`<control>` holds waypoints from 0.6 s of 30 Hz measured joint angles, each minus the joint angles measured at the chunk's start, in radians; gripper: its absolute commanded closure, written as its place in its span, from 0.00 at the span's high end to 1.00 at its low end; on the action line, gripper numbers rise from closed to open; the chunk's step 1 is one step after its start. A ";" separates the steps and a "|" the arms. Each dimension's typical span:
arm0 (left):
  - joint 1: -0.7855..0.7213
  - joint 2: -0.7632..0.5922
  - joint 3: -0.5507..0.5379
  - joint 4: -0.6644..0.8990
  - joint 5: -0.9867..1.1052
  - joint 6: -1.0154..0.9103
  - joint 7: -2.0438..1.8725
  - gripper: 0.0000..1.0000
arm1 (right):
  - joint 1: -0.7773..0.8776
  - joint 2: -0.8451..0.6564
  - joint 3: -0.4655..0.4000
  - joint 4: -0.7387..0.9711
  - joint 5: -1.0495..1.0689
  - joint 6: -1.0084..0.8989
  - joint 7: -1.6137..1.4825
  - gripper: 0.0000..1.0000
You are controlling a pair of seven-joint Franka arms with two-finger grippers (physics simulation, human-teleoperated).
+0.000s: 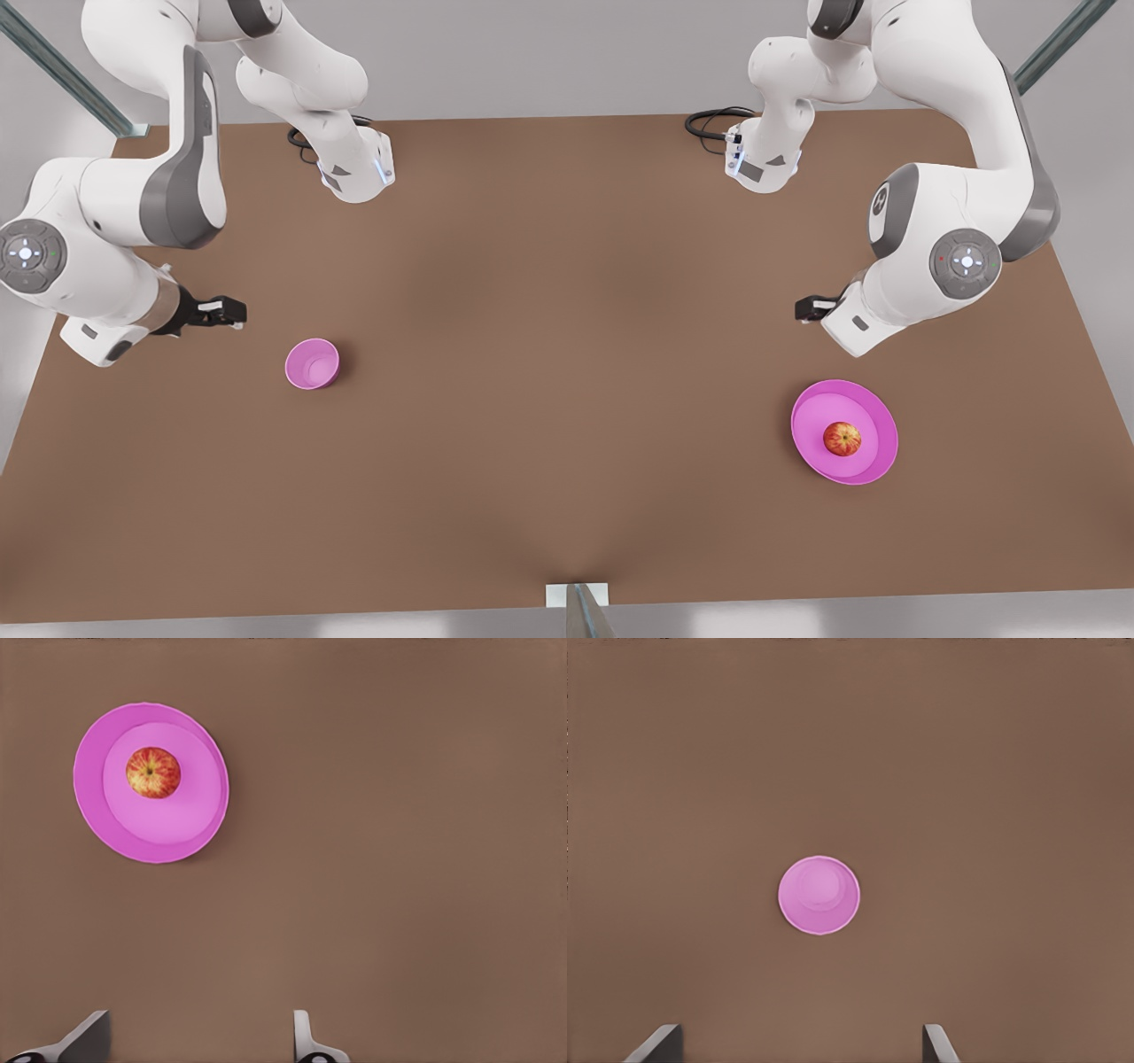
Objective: Use the left arm to pick up the apple from the plate, transfer it to the gripper of the right arm, and then use the right arm to place it into the bowl
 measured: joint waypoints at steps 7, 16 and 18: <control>0.240 0.328 0.004 -0.005 -0.002 0.249 0.030 1.00 | -0.002 0.003 0.000 -0.008 0.016 0.020 -0.009 1.00; 0.240 0.437 -0.004 -0.131 -0.008 0.703 0.081 1.00 | -0.001 0.007 -0.002 -0.015 0.017 0.030 -0.017 1.00; 0.238 0.452 -0.006 -0.132 -0.008 0.758 0.090 1.00 | 0.000 0.007 -0.002 -0.018 0.016 0.031 -0.018 1.00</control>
